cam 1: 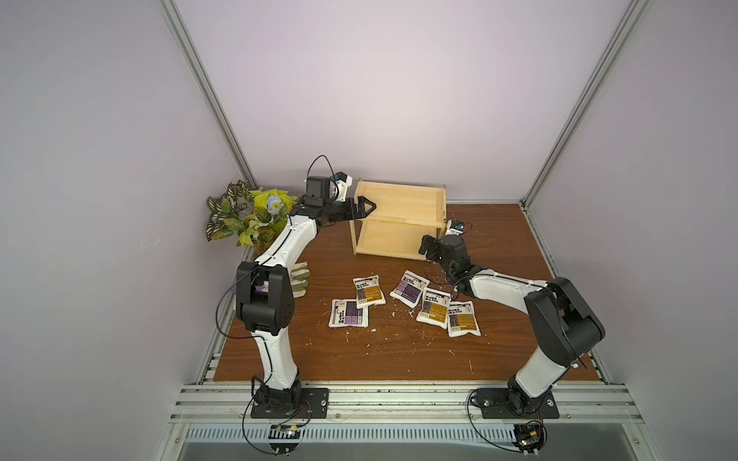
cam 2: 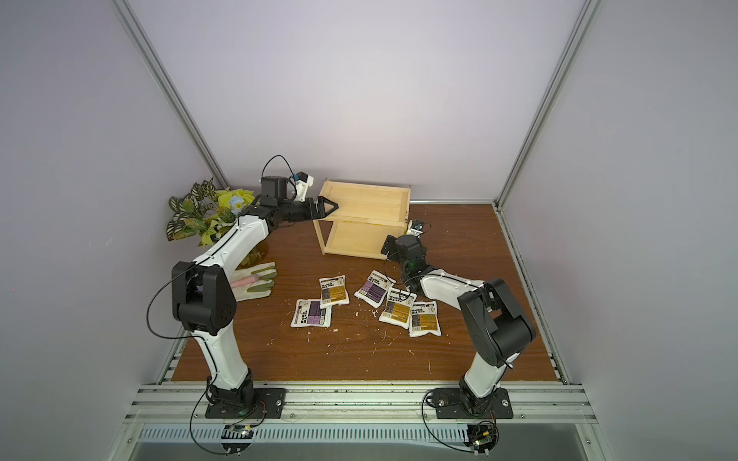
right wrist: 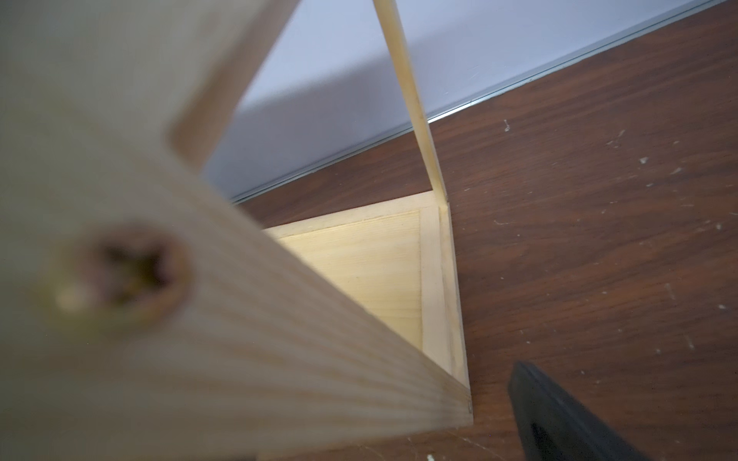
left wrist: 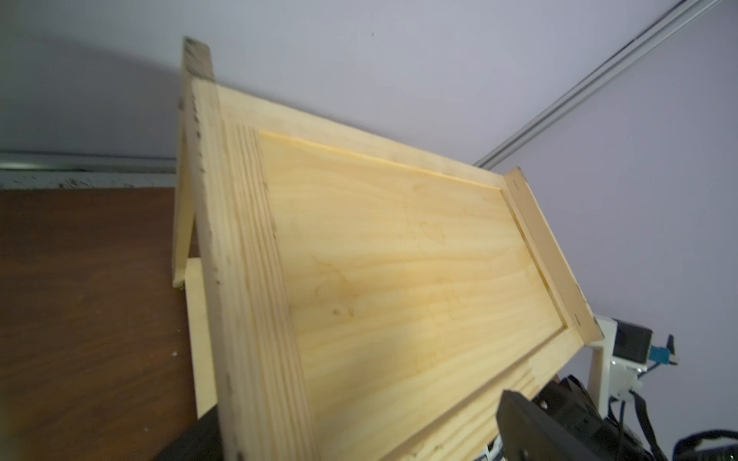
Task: Place the bagged coffee beans on the shelf by color
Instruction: Adjust the shelf at the center of the board.
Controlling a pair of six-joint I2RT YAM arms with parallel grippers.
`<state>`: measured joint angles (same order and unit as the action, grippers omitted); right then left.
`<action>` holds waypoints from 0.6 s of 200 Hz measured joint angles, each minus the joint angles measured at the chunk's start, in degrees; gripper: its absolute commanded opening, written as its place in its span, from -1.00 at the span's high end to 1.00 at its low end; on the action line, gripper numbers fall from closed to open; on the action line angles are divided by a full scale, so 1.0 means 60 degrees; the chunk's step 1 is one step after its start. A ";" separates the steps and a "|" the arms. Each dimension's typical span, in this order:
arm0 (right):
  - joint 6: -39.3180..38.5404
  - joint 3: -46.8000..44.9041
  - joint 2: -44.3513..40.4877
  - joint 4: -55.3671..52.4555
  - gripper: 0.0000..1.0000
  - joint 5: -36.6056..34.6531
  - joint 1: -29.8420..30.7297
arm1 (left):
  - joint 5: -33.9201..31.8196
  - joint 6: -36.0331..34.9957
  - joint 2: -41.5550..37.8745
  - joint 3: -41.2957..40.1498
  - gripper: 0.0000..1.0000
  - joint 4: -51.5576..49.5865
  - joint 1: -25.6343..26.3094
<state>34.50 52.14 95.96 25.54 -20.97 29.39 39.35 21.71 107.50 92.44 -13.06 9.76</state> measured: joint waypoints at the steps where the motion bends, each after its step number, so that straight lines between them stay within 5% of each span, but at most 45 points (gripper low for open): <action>1: 0.0000 -0.0015 -0.0011 0.0004 -0.98 0.0000 -0.0007 | 0.0000 -0.0004 -0.0022 -0.0036 -0.99 0.0018 0.0004; 57: -0.0007 -0.0703 -0.0878 -0.0073 -0.98 0.0200 -0.0423 | -0.0044 0.0401 -0.1235 -0.1530 -0.99 0.0696 0.0062; 120: -0.0182 -0.1523 -0.3206 -0.1275 -0.98 0.1705 -0.0455 | -0.2160 0.0262 -0.1953 -0.0962 -0.99 0.0098 0.0062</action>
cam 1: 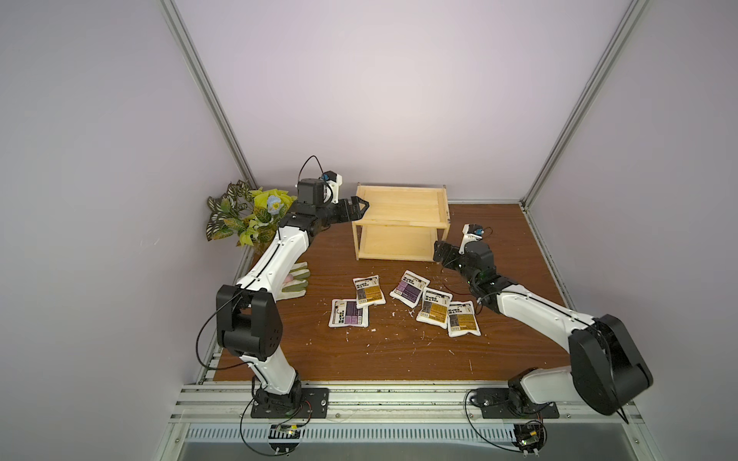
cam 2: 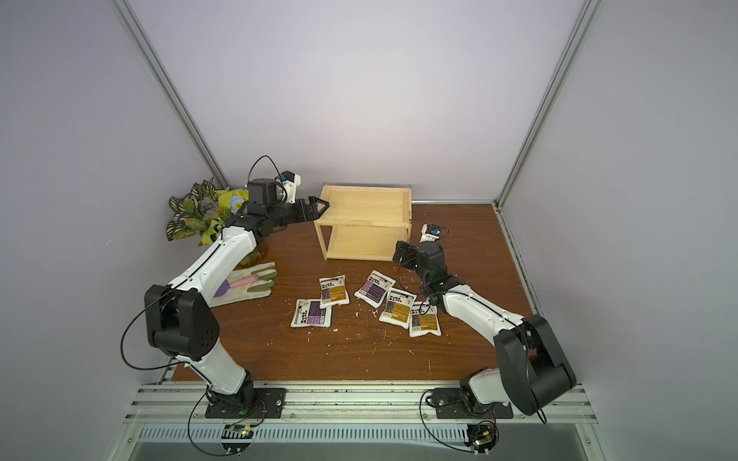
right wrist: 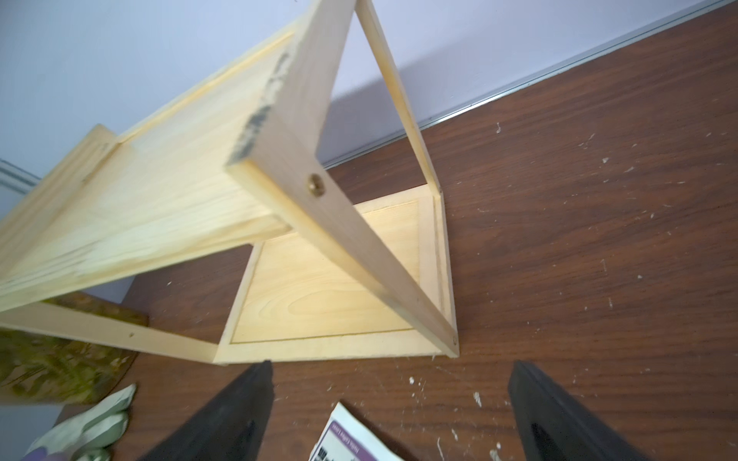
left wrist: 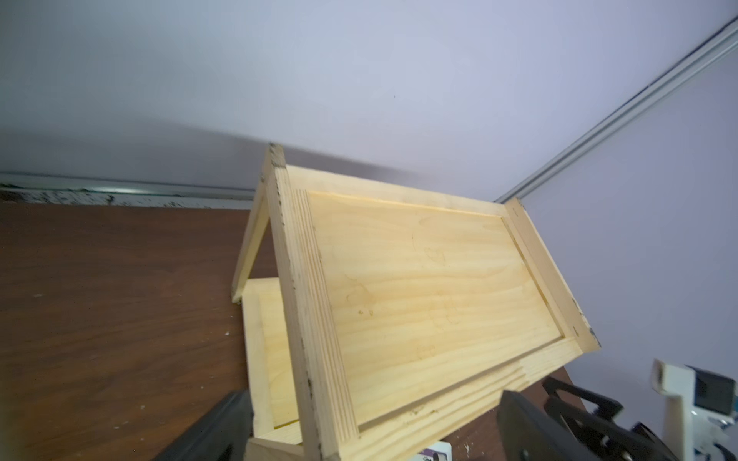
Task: Place the bagged coffee beans on the shelf by color
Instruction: Adjust the shelf at the center of the board, then pick up the bagged coffee beans at the center of the board.
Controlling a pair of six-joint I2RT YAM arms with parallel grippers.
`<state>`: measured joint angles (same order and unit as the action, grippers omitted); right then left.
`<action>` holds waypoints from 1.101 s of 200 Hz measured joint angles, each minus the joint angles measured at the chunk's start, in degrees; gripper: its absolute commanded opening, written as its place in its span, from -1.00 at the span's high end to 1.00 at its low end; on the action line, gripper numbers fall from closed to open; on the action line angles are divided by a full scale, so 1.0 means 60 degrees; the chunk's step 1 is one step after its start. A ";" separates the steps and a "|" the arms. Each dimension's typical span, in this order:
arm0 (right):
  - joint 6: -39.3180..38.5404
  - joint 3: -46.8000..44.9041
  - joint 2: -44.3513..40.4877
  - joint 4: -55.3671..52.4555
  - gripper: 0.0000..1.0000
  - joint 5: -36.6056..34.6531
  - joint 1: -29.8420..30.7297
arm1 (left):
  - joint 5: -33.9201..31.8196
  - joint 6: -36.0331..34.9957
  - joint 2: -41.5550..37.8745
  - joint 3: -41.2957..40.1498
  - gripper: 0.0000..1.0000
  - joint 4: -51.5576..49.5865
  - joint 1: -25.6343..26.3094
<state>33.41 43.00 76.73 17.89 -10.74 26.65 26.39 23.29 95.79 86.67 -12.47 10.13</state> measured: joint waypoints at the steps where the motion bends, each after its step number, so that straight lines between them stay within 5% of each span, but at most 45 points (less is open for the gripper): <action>1: 0.0000 -0.0007 -0.0033 -0.0015 -0.98 0.0029 0.0000 | -0.0044 0.0000 -0.0029 0.0007 -0.99 -0.0011 0.0000; 50: 0.0124 -0.0889 -0.1920 -0.1082 -0.98 0.1304 0.0000 | -0.0925 0.0007 -0.1402 -0.0342 -0.99 -0.0248 0.0000; 97: 0.0947 -0.2047 -0.3173 -0.2073 -0.99 0.2346 -0.0102 | -0.1155 0.0441 -0.3311 -0.2696 -0.99 -0.0164 0.0310; 160: 0.1585 -0.2448 -0.4856 -0.3865 -0.98 0.3799 -0.1665 | -0.2575 0.0747 -0.4597 -0.4805 -0.99 -0.0321 0.3293; 220: 0.2422 -0.3388 -0.6382 -0.5563 -0.99 0.4951 -0.2965 | -0.3311 0.1519 -0.4452 -0.5861 -0.99 0.0255 0.4874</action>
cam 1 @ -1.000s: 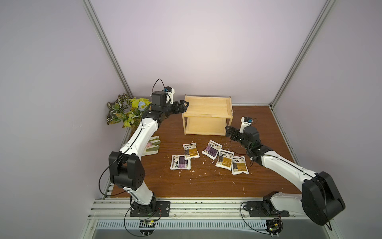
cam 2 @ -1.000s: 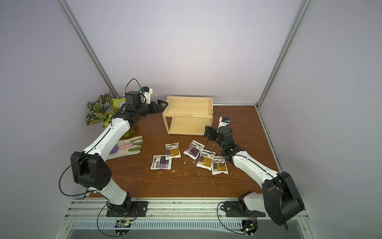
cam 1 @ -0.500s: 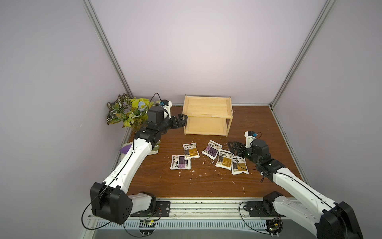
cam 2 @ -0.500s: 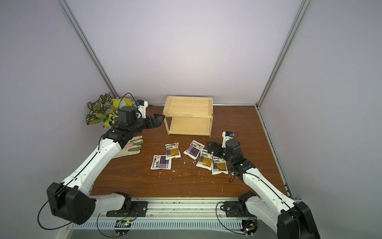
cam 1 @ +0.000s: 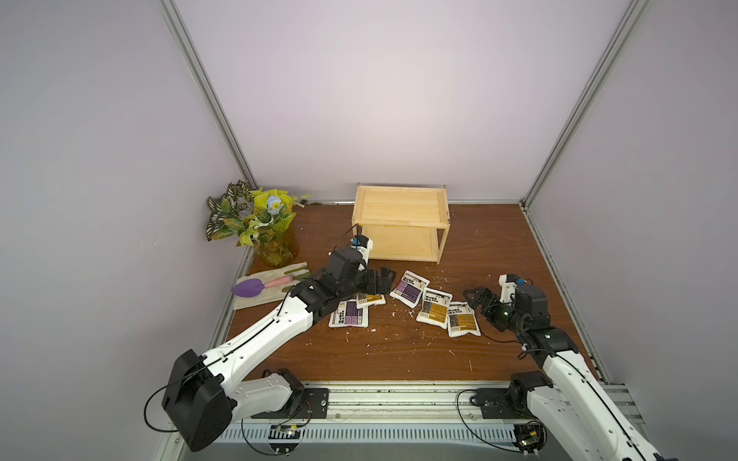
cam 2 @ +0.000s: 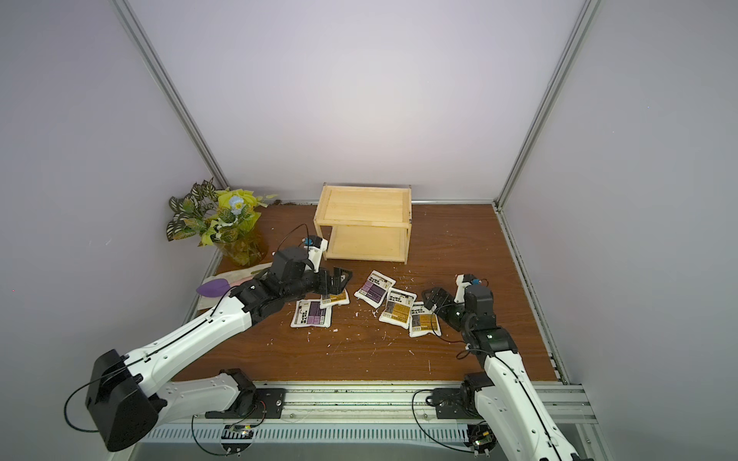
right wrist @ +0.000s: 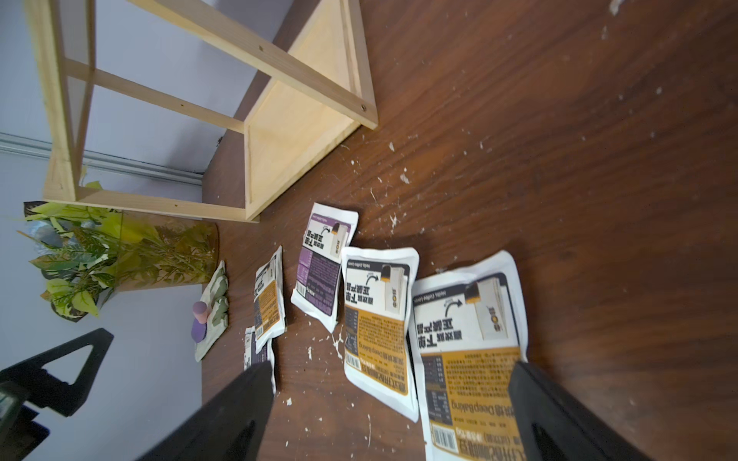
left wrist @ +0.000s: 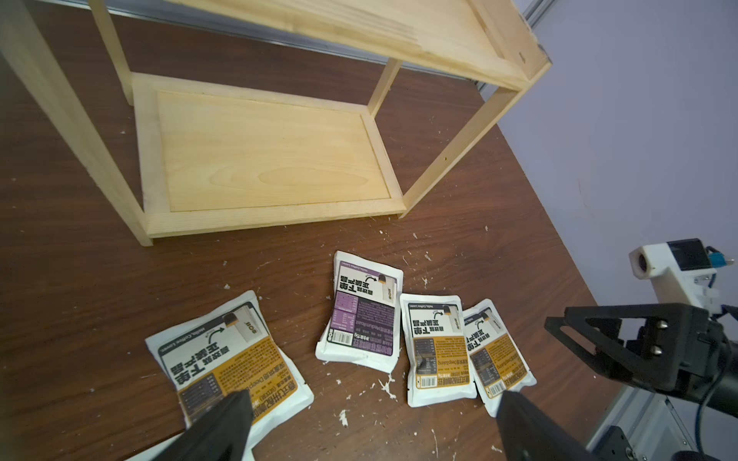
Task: Place the bagged coffee beans on the shelf by color
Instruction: Pick up the bagged coffee beans at the center of the board.
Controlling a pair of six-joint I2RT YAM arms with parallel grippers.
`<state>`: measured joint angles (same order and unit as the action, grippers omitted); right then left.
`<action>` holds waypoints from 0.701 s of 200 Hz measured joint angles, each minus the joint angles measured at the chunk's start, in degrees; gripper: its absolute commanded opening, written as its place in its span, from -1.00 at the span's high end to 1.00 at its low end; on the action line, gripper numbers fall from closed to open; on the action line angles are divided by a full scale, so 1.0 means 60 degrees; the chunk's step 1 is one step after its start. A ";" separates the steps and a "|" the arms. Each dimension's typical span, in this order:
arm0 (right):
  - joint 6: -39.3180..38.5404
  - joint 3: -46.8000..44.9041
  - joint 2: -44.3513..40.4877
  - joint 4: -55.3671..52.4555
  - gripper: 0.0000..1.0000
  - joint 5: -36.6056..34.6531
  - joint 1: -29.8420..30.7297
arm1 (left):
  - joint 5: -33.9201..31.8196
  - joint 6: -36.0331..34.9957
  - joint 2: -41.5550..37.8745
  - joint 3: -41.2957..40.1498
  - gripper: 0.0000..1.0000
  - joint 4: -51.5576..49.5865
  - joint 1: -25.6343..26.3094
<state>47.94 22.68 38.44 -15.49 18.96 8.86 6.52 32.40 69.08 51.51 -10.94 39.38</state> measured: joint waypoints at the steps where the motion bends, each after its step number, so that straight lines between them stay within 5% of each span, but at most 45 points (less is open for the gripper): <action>1: 0.0033 -0.0011 -0.0033 -0.0018 -0.99 0.0011 0.0000 | 0.0004 0.0007 0.0018 0.0000 -0.99 0.0007 0.0018; 65: 0.1883 -0.1086 -0.2087 -0.1024 -0.98 0.0379 0.0000 | 0.0331 0.0288 0.1282 0.0084 -0.99 0.0805 0.0379; 140: 0.1982 -0.1144 -0.1140 -0.1483 -0.98 0.0186 0.0000 | 0.1304 0.0291 0.2014 0.0357 -0.99 0.1224 0.0619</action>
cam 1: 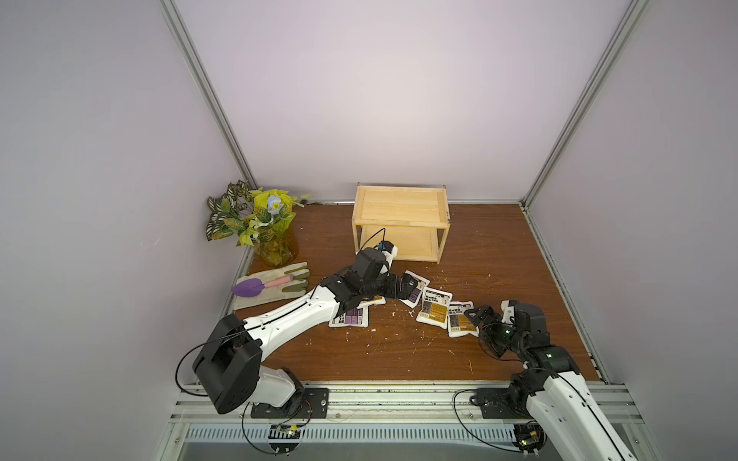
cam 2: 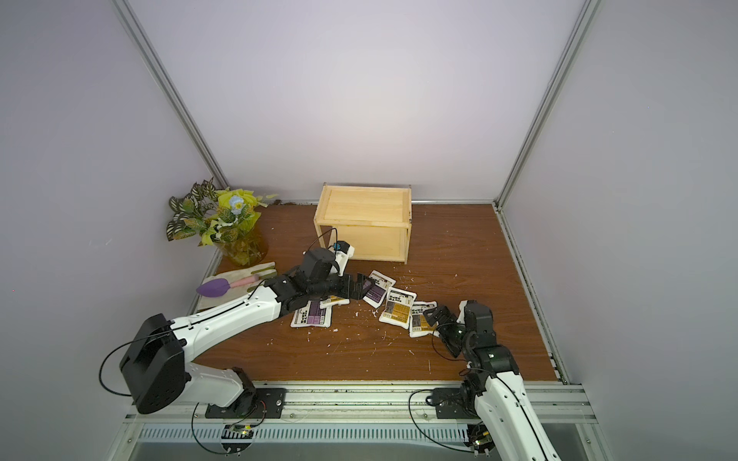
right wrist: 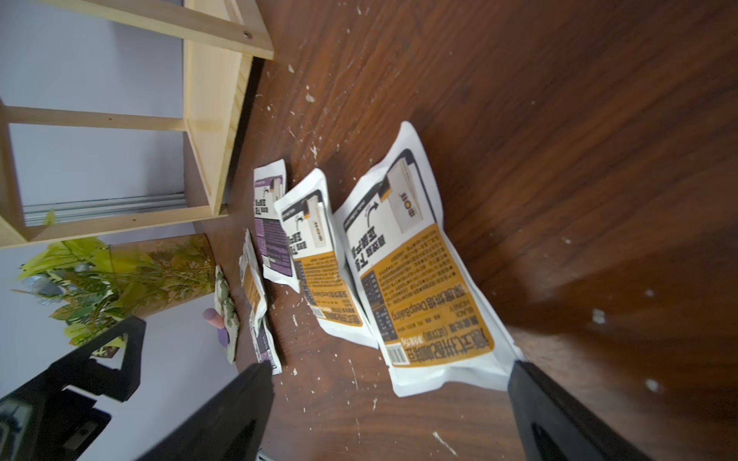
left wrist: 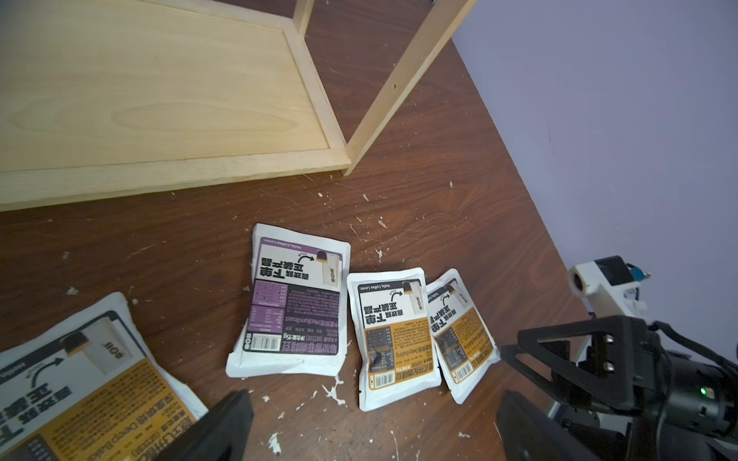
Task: Place the bagged coffee beans on the shelf by color
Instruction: Pick up the bagged coffee beans at the center of the board.
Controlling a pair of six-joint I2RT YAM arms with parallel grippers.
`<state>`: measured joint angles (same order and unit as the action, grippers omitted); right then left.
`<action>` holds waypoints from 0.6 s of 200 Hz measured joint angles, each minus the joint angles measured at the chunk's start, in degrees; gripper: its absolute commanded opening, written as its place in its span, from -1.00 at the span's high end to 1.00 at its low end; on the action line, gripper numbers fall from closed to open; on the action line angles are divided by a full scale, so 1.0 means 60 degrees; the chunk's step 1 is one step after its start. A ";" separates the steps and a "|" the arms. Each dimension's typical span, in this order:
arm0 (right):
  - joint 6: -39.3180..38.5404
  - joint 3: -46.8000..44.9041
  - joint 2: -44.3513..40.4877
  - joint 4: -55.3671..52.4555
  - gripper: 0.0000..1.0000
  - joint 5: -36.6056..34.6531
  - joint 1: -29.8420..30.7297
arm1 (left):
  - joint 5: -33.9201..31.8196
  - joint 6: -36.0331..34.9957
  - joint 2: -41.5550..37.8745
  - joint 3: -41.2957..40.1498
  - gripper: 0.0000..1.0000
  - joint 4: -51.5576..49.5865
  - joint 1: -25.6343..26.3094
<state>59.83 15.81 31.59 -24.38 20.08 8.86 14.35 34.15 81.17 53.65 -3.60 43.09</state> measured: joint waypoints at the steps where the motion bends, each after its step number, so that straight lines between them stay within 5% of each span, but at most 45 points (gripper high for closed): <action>1: -0.0011 0.0000 0.0025 0.0000 -0.99 -0.0015 0.0000 | 0.0015 0.0000 0.0011 0.0000 -0.99 0.0004 0.0007; 45: -0.0517 0.0004 0.1056 0.0164 -0.98 -0.0375 0.0000 | 0.0481 0.0000 0.0386 0.0004 -0.99 0.0127 0.0215; 120: -0.0714 -0.0310 0.0874 0.0841 -0.98 -0.0477 -0.0069 | 0.0696 0.0000 0.0557 0.0007 -0.99 0.0146 0.0321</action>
<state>55.55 13.96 36.84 -19.33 17.21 8.45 18.52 34.15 84.51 53.69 -2.72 45.01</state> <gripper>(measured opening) 0.992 0.994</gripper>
